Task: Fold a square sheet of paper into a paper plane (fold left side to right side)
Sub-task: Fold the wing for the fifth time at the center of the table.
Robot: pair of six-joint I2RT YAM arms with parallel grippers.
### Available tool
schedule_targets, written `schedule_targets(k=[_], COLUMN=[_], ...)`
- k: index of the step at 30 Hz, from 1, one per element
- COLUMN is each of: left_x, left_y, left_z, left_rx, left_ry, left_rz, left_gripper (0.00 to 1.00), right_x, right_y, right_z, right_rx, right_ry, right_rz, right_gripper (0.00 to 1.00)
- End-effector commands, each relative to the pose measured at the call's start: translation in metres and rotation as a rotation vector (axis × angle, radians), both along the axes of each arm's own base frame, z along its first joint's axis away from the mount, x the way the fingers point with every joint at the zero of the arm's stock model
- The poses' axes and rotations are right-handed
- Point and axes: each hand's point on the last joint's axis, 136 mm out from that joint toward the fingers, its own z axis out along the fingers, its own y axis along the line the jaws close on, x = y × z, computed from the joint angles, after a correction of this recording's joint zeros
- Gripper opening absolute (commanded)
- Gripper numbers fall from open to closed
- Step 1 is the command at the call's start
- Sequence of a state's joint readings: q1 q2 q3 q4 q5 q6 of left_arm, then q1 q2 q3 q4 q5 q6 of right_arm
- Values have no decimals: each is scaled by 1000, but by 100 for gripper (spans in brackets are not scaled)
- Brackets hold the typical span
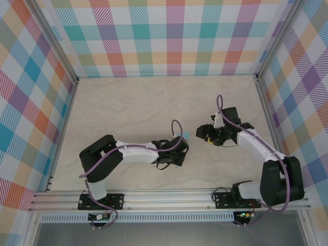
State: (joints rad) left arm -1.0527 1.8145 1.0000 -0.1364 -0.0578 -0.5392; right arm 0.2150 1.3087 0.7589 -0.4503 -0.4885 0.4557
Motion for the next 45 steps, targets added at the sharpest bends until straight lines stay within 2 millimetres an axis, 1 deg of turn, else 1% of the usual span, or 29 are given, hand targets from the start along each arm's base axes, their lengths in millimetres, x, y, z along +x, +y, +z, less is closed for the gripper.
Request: schedule_targets(k=[1,5,7,10,15,19,23,34,38,42,45], left_x=[-4,-2,-2,-2,-1,-1,-2,-2,-1,-1,-1], left_y=[-7,-7,-6,-6,-5,-4,-3,0,2,3,3], left_z=[-2,3,2,-1,-2,-3,-3,-2,-2,-1,1], left_rx=[-120,-239,-285,-325,-330,-330,-334,-339,-340,-342,-348], left_ry=[64,96,121,148,154,155,156,147,146,142,139], left_rz=[24,54,72,91,100,105,110,121,129,132,132], left_gripper=[4,4,4,3,2,1,0,0,2,11,15], right_x=[-11,-16,-17,-17,-11,-7,-4,0,0,-2,-5], right_y=[14,24,27,29,40,51,64,75,78,75,72], right_z=[-2,-14,-21,-33,-45,-53,-58,-70,-78,-85,-91], right_rx=[110,200,199,121,36,-4,-17,-62,-91,-128,-159], right_ry=[-18,4,16,12,13,27,33,66,98,130,163], right_rz=[62,78,79,83,73,73,89,94,98,88,87], right_gripper=[65,55,55,65,66,61,58,50,49,48,47])
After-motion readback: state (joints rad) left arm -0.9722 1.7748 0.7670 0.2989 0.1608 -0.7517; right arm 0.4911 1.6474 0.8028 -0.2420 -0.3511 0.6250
